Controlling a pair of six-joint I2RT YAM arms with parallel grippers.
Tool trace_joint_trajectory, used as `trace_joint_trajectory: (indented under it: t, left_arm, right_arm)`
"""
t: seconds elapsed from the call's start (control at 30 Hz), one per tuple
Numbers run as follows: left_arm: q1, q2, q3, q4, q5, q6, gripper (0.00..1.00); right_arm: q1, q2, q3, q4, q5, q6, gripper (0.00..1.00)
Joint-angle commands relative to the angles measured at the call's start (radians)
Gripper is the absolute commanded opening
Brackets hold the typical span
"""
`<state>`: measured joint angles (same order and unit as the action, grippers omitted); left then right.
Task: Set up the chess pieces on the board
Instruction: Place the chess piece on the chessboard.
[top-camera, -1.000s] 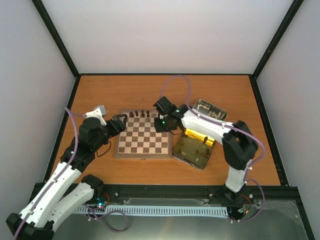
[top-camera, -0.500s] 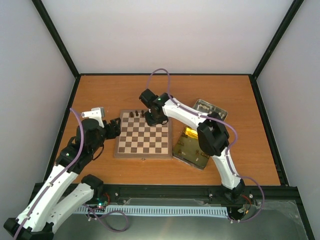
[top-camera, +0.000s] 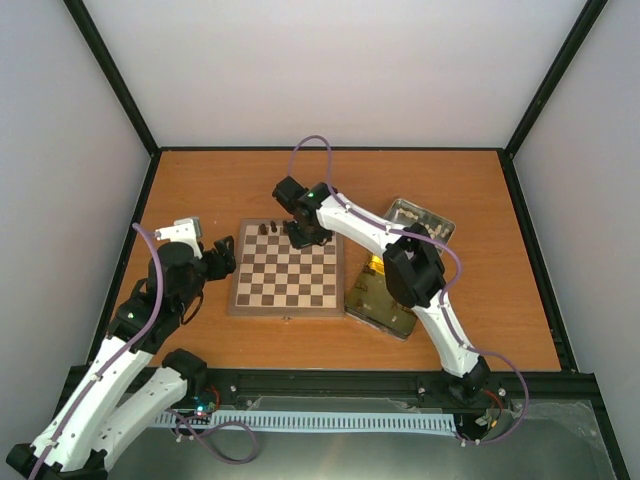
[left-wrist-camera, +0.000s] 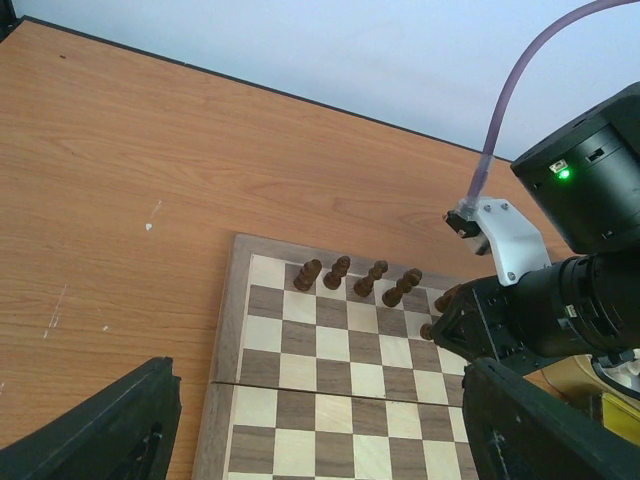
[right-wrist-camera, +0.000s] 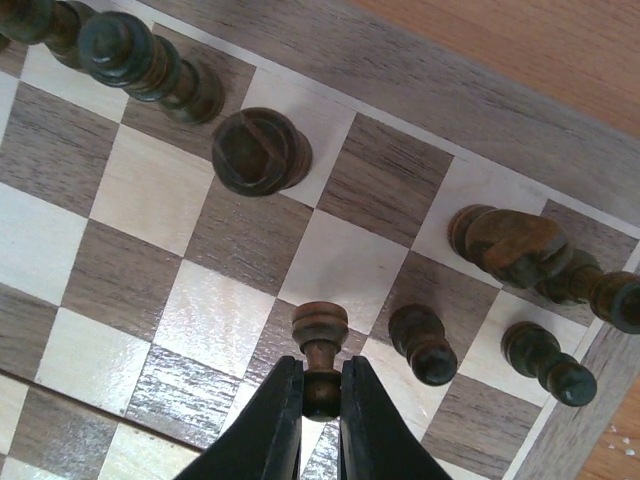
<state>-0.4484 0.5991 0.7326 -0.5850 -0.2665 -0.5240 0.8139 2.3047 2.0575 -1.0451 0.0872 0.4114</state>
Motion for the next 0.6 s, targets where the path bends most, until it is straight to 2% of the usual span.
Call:
trace_joint_trajectory:
  t: [0.0,0.23,0.57]
  left_arm:
    - [0.005,-0.005,0.005,-0.007,-0.024,0.014,0.78]
    - [0.005,-0.004,0.004,-0.007,-0.022,0.015,0.78]
    - [0.005,0.0,0.003,-0.009,-0.028,0.015,0.78]
  right_arm:
    - [0.005,0.032,0.045,-0.034,0.034,-0.011,0.09]
    - [0.002,0.051,0.069,-0.037,0.034,-0.016,0.1]
    - [0.002,0.058,0.083,-0.03,0.03,-0.019,0.17]
